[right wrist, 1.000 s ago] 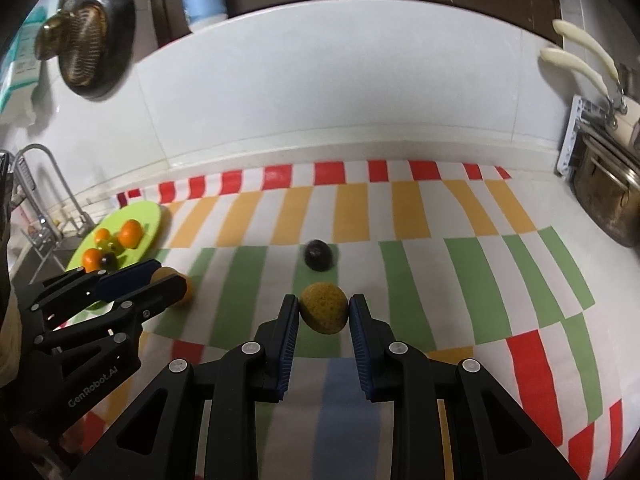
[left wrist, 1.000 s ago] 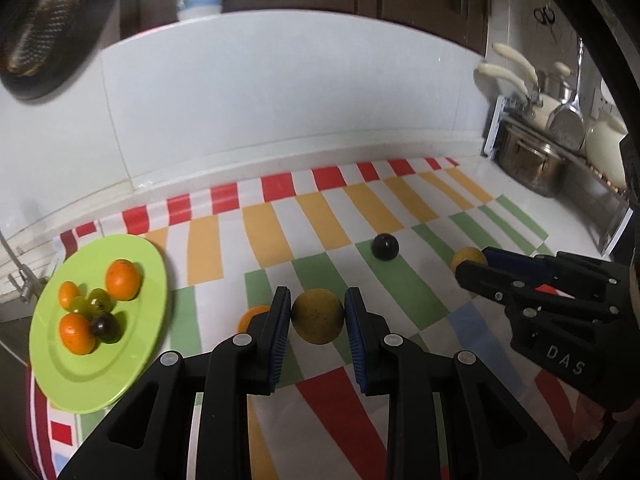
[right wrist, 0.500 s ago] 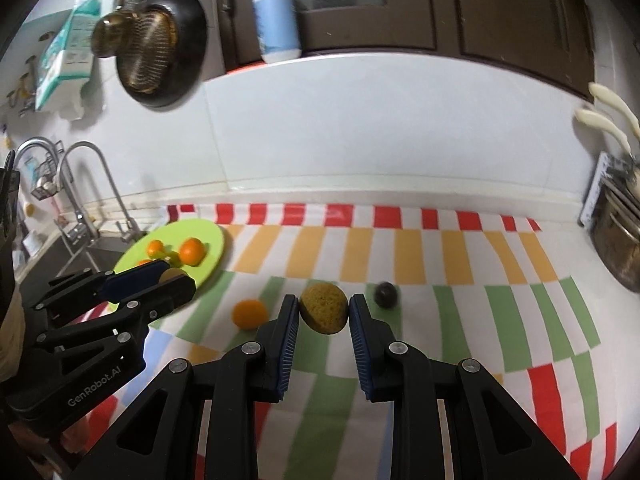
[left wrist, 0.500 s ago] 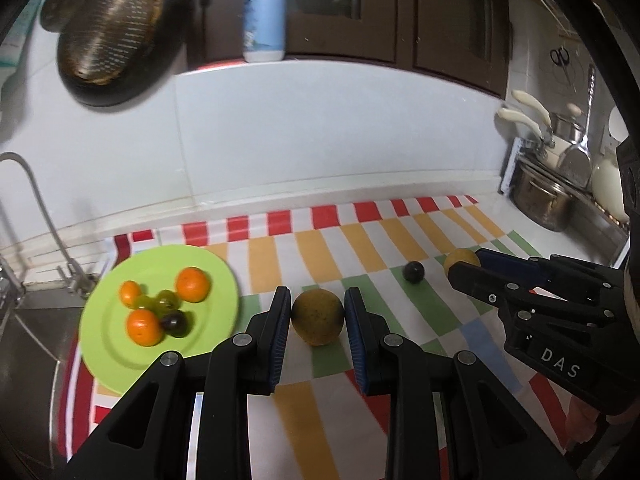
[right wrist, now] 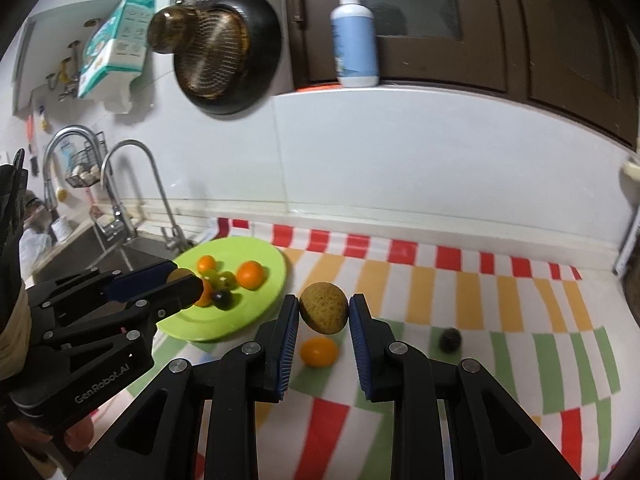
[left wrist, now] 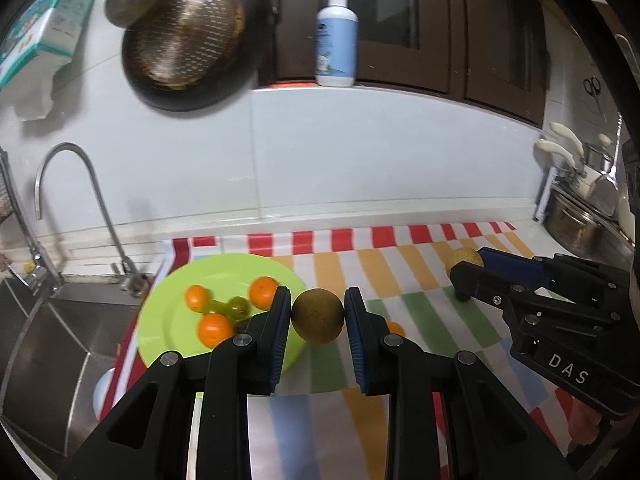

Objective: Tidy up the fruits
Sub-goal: 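Carry the yellow fruit in the left tool while the right tool carries its fruit to the plate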

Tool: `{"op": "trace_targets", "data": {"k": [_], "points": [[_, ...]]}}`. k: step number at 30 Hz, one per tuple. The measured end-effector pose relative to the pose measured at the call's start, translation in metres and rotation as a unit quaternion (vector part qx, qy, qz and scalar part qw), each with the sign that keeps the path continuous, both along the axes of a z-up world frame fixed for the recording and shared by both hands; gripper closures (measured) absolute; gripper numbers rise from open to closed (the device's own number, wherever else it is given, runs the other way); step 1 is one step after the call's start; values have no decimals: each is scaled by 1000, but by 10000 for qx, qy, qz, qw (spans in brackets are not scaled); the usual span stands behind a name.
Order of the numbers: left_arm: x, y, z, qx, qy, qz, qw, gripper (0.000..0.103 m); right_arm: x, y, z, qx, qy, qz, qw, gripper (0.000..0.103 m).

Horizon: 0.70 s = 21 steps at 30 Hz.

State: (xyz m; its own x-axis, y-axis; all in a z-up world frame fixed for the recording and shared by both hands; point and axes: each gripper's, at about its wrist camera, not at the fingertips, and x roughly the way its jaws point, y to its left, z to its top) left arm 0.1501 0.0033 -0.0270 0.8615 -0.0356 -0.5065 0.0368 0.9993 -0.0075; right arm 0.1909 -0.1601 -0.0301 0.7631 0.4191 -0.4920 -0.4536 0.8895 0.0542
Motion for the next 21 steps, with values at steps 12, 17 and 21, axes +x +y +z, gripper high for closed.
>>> {"op": "trace_targets", "data": {"k": [12,17,21], "points": [[-1,47,-2,138,-89,661,9977,75,14,52,4,-68,-51,607,9981,76],[5,67,-10,92,-3,875,9961,75,26,75,-3,-142,23,762,9970,76],[11,81,-20,47,93,989,9950,75,40,92,-14,-249,176,826,9961,76]]}}
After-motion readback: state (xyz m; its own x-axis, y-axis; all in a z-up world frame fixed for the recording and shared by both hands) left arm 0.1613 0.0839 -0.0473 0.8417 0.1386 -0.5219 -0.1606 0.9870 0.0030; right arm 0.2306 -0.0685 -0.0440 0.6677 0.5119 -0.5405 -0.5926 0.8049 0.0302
